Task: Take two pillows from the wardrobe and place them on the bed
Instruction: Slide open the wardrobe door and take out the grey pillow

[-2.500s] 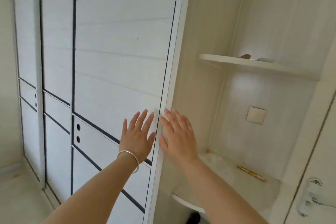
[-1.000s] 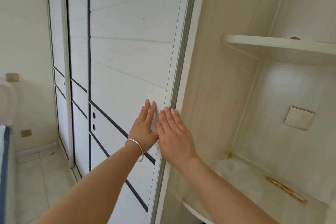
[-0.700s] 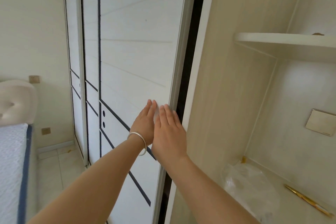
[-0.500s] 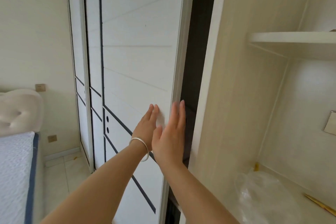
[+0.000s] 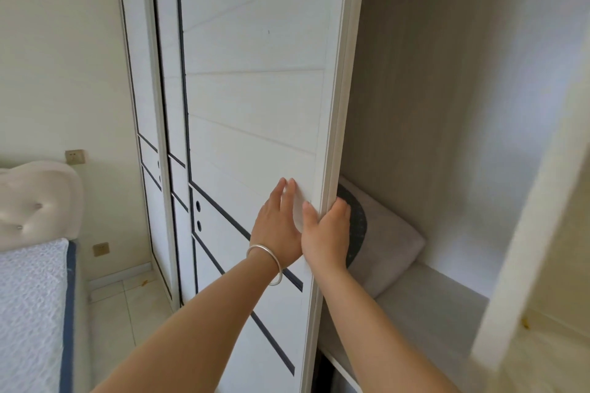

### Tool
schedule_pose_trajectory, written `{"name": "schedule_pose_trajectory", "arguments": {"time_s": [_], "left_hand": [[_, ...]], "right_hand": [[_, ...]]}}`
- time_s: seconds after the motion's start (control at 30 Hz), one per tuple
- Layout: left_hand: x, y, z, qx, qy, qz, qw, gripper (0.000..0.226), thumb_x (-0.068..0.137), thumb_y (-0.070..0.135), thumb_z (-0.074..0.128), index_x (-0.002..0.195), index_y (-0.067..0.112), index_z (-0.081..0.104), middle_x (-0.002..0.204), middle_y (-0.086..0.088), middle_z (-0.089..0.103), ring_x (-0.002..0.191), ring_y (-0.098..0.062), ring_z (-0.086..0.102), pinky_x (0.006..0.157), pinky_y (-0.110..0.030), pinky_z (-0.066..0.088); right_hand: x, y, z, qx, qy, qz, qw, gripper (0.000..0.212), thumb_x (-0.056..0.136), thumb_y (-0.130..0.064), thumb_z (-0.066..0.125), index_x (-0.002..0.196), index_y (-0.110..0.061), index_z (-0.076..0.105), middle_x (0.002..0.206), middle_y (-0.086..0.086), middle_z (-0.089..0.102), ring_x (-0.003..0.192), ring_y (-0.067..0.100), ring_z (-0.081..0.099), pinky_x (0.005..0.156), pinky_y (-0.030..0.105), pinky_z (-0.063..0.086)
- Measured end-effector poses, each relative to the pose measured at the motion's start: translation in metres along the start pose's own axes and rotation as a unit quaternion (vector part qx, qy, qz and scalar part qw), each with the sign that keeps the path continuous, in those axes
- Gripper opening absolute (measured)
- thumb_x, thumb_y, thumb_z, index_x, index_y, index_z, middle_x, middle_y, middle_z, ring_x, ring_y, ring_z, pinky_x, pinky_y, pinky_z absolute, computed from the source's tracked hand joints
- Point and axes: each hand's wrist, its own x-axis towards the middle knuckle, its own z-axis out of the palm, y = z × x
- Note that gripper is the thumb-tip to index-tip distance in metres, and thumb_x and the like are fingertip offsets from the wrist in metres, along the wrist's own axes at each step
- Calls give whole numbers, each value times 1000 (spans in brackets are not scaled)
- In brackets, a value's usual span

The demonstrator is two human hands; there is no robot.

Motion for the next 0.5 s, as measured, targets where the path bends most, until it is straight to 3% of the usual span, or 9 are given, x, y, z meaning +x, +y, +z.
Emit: {"name": "schedule_pose_trajectory", "arguments": {"time_s": [0.13, 0.3, 0.5], "left_hand": [[20, -28, 2, -2, -6, -9, 1000, 90, 87, 44, 55, 148, 22, -8, 159, 2, -8, 146, -16, 2, 117, -32, 18], [45, -63, 1, -24, -15, -14, 1000, 88, 89, 39, 54, 148, 21, -8, 159, 3, -10, 146, -13, -2, 116, -29, 14], [78, -106, 3, -44, -2, -28, 999, 90, 86, 39, 58, 149, 23, -4, 159, 6, -7, 146, -12, 4, 115, -29, 20]], "right_hand": [[18, -5, 31, -72, -2, -25, 997, 48, 90, -39, 51, 123, -7, 42, 121, 8, 49, 106, 22, 54, 80, 26, 49], [38, -8, 69, -131, -23, -42, 990, 54, 89, -47, 49, 126, -8, 39, 125, 8, 49, 109, 22, 55, 83, 29, 51], [64, -10, 115, -148, -56, -66, 985, 55, 89, -52, 45, 125, -12, 38, 124, 5, 51, 106, 19, 57, 81, 27, 51]]}}
